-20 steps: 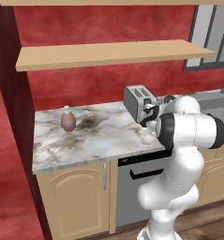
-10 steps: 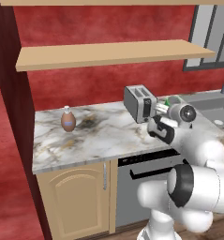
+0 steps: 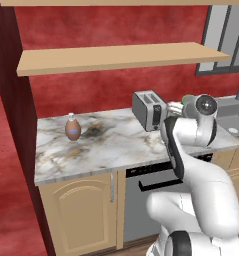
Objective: Move the mug from next to the sink to the open cabinet. Then, move the bowl with the lime to the fridge to clear the area for faucet cleaning.
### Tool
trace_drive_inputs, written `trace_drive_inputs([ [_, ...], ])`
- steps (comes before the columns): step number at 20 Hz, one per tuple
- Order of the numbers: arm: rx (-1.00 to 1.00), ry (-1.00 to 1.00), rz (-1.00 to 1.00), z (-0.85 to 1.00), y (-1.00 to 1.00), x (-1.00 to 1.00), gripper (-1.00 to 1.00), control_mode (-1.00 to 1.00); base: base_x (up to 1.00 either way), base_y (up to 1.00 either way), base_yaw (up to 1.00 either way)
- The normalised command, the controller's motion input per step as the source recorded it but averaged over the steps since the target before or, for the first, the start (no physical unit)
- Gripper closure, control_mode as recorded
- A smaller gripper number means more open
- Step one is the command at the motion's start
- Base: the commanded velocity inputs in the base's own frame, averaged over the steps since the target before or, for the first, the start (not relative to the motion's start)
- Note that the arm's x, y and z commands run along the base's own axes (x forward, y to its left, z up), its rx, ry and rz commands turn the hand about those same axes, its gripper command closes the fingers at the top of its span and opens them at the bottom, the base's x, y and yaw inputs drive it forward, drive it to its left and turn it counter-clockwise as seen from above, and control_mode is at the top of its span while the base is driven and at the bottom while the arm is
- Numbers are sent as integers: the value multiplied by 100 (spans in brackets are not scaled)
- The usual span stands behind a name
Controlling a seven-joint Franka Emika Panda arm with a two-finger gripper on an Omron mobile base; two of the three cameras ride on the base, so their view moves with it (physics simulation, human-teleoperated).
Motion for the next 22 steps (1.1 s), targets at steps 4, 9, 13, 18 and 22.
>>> trace_drive_inputs([
  [4,-5,33,0,37,4,-77,100,-100,0,0,0],
  [9,0,0,0,0,0,-8,100,-100,0,0,0],
  [13,-1,2,2,-11,0,-57,100,-100,0,0,0],
  [18,0,0,0,0,0,0,100,100,-90,-19,-30],
  [22,0,0,0,0,0,0,100,100,-38,-28,-81],
])
